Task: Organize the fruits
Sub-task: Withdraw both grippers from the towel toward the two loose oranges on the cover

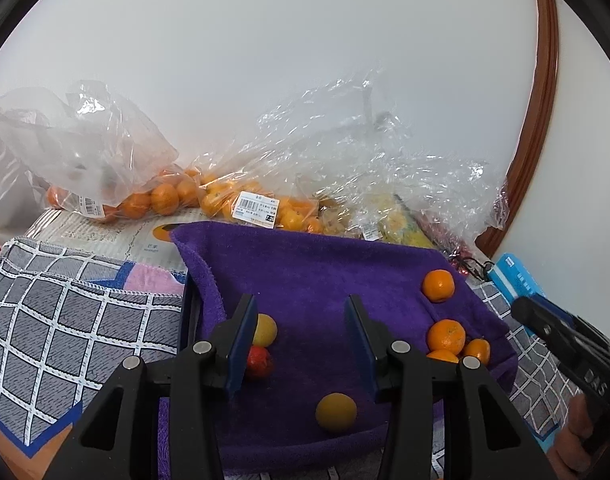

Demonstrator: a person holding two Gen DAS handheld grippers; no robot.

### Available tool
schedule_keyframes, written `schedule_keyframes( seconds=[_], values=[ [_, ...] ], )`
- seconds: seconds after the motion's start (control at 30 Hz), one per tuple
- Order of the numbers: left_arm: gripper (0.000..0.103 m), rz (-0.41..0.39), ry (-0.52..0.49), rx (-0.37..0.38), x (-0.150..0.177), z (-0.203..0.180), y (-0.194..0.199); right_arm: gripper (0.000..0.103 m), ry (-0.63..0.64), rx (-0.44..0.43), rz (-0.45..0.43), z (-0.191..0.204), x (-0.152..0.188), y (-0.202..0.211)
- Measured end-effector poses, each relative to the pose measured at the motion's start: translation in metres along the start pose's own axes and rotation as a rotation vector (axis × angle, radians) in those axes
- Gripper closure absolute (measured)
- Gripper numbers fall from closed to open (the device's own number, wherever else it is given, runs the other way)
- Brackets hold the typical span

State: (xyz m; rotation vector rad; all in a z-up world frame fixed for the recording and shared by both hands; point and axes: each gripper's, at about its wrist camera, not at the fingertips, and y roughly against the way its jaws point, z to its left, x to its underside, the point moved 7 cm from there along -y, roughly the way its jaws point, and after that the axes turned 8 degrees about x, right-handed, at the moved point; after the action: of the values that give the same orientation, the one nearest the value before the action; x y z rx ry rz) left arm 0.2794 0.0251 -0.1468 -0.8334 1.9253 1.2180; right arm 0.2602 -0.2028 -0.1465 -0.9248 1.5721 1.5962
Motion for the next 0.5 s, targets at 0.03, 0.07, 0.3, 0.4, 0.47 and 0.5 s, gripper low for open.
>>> schedule_keyframes(
  seconds=[0.03,0.07,0.3,0.4,0.47,0.5],
  values=[
    [0.06,-0.002,0.0,0.003,-0.001,-0.002,0.002,0.054,-0.005,-0.004,0.006,-0.001,0.002,0.006],
    [0.06,-0.004,0.002,0.006,-0.001,-0.002,0.003,0.054,-0.013,-0.008,0.01,-0.003,0.005,0.013],
    [0.06,0.039,0.034,-0.004,0.002,-0.014,0.01,0.054,0.007,0.01,0.045,-0.007,0.021,0.043],
    [0.06,0.046,0.008,-0.034,0.007,-0.019,0.022,0.054,0.028,0.026,0.036,-0.004,0.028,0.052],
    [0.06,0.069,-0.011,-0.048,0.011,-0.021,0.03,0.054,0.03,0.014,0.043,-0.001,0.033,0.057],
    [0.06,0.075,-0.013,-0.058,0.013,-0.02,0.033,0.054,0.03,0.0,0.052,0.001,0.037,0.058]
  ],
)
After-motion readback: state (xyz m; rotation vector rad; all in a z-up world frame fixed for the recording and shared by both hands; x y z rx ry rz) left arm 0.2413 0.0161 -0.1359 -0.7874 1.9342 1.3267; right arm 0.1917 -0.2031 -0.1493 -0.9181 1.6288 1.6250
